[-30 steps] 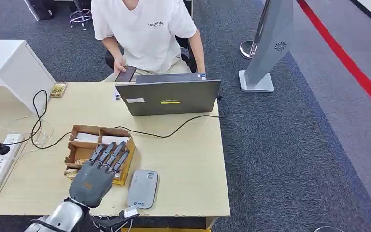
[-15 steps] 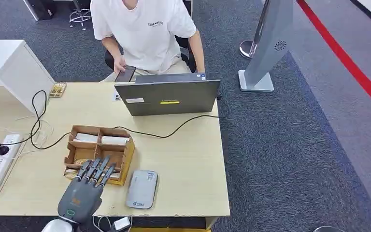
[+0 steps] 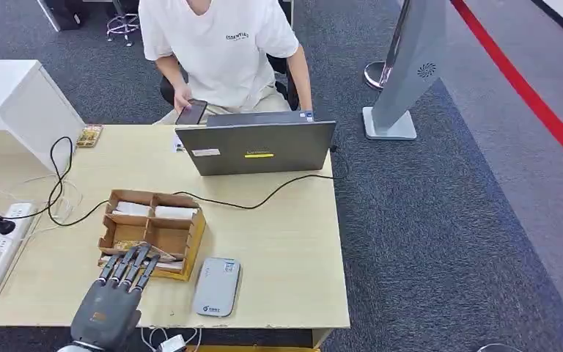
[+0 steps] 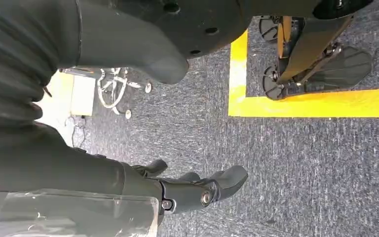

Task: Pass the card to the sensor for recognition and then transmit it.

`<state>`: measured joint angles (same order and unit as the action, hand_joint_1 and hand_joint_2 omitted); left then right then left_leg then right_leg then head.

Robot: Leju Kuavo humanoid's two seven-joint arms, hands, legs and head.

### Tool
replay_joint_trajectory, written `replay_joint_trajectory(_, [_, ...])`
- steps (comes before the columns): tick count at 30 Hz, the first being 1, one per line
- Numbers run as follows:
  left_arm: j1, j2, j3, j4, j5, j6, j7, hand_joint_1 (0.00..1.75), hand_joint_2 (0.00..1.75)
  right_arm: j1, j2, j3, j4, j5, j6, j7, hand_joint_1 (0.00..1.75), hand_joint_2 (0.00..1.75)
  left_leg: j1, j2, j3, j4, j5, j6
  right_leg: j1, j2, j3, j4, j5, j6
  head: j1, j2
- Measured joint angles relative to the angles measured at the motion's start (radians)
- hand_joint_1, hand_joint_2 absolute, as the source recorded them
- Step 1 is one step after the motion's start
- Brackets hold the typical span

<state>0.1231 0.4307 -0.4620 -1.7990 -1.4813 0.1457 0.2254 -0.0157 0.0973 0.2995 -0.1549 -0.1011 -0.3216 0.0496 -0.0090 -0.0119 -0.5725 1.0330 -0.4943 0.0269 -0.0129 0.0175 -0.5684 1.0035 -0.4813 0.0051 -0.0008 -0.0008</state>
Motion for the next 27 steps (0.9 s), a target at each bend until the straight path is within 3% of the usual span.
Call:
replay_joint_trajectory(14, [0.044,-0.008,0.030,0.000,-0.007,0.021,0.027,0.00,1.75,0.000,0.000,0.002,0.000,0.018,0.000,0.011,0.00,1.75,0.000,0.000,0.000,0.000,0.000,0.000,0.000,0.000,0.000,0.000,0.000,0.000,0.000,0.000])
replay_joint_trajectory(16, [0.071,-0.039,0.064,0.000,-0.047,0.086,0.082,0.00,1.75,0.000,0.000,0.006,0.000,0.027,0.002,0.021,0.00,1.75,0.000,0.000,0.000,0.000,0.000,0.000,0.000,0.000,0.000,0.000,0.000,0.000,0.000,0.000])
replay_joint_trajectory(27, [0.083,-0.083,0.102,0.004,-0.047,0.096,0.087,0.00,1.75,0.000,0.000,0.011,0.000,0.037,0.009,0.027,0.00,1.75,0.000,0.000,0.000,0.000,0.000,0.000,0.000,-0.001,0.000,0.000,0.000,0.000,0.000,0.000])
